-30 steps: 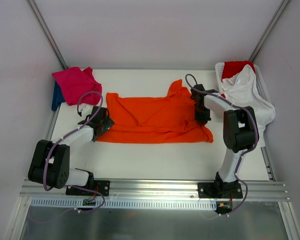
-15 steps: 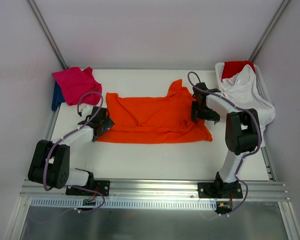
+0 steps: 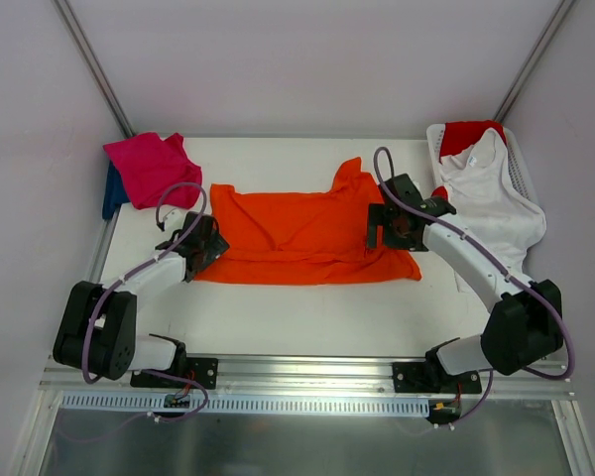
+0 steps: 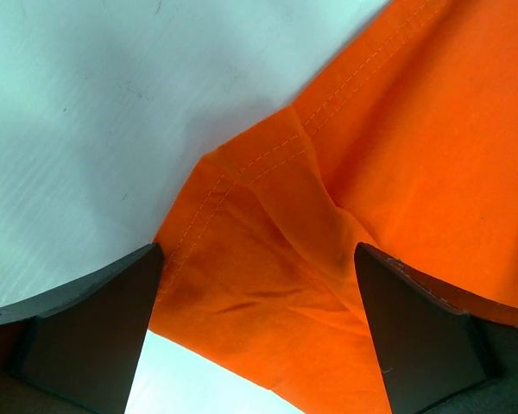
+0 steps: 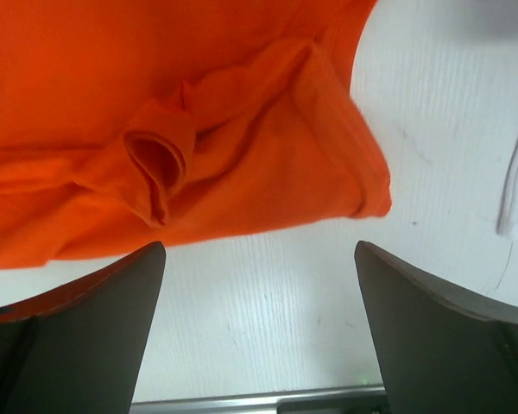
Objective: Fold and stack the t-shirts
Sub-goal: Fold the tshirt
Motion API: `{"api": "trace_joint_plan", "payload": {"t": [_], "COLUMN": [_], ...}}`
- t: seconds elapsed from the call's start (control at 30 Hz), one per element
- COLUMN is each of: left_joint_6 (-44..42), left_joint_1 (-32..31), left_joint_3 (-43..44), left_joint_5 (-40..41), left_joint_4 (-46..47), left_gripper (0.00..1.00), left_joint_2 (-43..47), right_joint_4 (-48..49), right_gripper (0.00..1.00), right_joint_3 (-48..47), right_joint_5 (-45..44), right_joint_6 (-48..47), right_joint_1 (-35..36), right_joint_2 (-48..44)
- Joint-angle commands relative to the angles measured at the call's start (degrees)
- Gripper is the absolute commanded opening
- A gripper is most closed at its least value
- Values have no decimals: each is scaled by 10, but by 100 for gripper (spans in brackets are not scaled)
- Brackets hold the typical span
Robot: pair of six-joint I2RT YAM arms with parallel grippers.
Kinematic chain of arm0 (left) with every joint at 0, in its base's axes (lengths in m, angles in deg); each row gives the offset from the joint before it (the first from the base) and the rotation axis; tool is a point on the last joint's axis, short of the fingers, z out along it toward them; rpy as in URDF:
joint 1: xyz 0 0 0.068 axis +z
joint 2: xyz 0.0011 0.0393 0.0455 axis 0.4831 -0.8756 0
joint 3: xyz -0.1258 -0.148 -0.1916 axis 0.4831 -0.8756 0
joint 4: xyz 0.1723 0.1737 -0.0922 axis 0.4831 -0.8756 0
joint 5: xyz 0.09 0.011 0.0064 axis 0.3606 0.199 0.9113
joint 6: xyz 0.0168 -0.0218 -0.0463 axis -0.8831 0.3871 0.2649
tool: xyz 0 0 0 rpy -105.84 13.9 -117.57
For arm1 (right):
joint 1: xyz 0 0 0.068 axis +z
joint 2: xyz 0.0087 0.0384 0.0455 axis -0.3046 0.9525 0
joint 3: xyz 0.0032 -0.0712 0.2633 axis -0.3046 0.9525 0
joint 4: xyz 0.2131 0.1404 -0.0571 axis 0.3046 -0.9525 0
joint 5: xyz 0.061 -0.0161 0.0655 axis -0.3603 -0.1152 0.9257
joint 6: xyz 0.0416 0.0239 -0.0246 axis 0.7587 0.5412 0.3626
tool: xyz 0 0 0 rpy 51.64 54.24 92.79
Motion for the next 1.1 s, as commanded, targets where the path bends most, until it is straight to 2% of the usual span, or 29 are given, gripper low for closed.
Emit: {"api": "trace_joint_plan", "payload": {"t": [0.0, 0.03, 0.07, 0.1, 0.2, 0.23, 0.5, 0.77, 1.07], "left_joint_6": [-5, -6, -6, -5, -4, -4, -4, -11, -15], "left_joint_1": [-4, -4, -4, -4, -5, -4, -4, -4, -4], "left_joint_3": [-11, -12, -17, -19, -25, -27, -36, -53, -54], "left_joint_5": [-7, -6, -6, -6, -6, -6, -7, 1, 2], "left_joint_4": [-4, -3, -3, -4, -4, -4, -4, -5, -6], "left_gripper": [94, 94, 94, 94, 94, 94, 94, 94, 94], "left_joint_2": [24, 29, 32, 34, 39, 38, 53, 81, 78], "right_joint_4": [-16, -14, -9, -8, -1, 2, 33, 54, 57], "right_gripper": [91, 86, 58, 45, 11, 8, 0, 1, 1], "right_joint_3": [43, 64, 76, 86, 112, 116, 90, 28, -86], "right_joint_5": [18, 16, 15, 13, 8, 8, 19, 22, 26], "right_joint_6": [32, 37, 38, 40, 44, 44, 42, 23, 5], "right_joint_1": [9, 11, 11, 11, 11, 11, 11, 11, 10], "right_joint_2": [-24, -29, -40, -45, -46, -42, 20, 119, 233]}}
